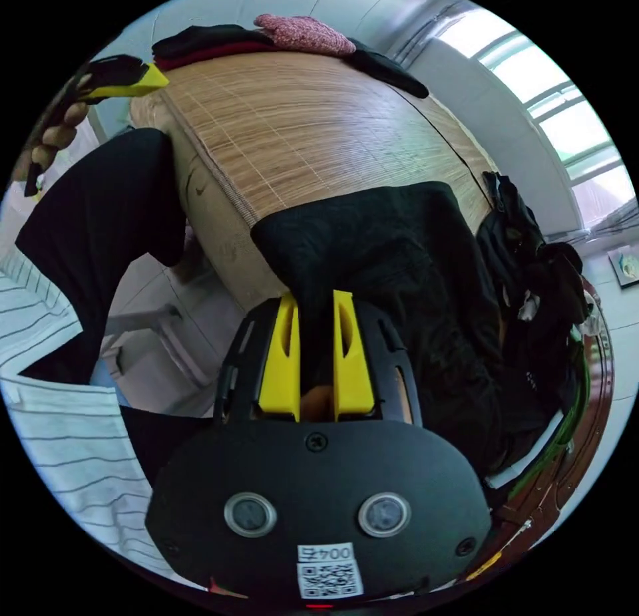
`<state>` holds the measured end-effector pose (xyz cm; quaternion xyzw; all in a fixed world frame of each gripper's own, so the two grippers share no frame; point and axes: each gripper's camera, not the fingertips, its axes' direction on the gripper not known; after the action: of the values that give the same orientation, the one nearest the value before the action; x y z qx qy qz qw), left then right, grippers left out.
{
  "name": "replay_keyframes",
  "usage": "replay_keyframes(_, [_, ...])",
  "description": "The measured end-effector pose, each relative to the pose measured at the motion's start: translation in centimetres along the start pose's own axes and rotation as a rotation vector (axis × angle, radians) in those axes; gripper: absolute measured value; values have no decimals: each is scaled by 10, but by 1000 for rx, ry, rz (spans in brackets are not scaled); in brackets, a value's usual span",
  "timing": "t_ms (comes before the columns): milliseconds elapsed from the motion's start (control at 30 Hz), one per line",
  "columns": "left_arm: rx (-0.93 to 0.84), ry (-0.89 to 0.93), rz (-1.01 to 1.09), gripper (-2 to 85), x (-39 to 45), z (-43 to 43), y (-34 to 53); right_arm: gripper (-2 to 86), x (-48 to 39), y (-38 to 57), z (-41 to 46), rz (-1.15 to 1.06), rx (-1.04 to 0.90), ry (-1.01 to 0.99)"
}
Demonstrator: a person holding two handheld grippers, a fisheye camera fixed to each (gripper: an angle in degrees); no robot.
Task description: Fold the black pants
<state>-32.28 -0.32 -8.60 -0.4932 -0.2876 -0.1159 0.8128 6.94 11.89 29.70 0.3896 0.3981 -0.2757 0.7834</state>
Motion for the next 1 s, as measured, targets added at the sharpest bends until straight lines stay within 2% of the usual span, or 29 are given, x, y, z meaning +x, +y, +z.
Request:
replay_keyframes(100, [-16,22,46,15,3,9,7,35,22,15,-14,71,27,-52])
replay_keyframes(200, [0,56,92,41,9,16,17,28,66,34,-53,290,164,-164])
replay_keyframes(267, [-9,88,143,83,15,23,25,25,115,61,-111,483,369,-262])
replay_keyframes(333, [-22,92,185,112,20,29,31,24,151,87,-161,566,540,-339])
replay_keyframes(467, [-66,94,264,162,40,52,47,24,213,159,-269,625,967,-536])
replay_keyframes(633, [-66,107,345,194,76,85,71,26,232,224,-343,671,1255,-677])
replay_keyframes(733, [-85,47,473,211,115,107,95,27,221,231,-361,720,1293,-742])
replay_keyframes(867, [-107,17,693,206,174,128,146,28,197,211,-371,744,1196,-727])
replay_keyframes(1000, [-141,40,800,203,197,137,188,29,188,190,-375,758,1163,-715])
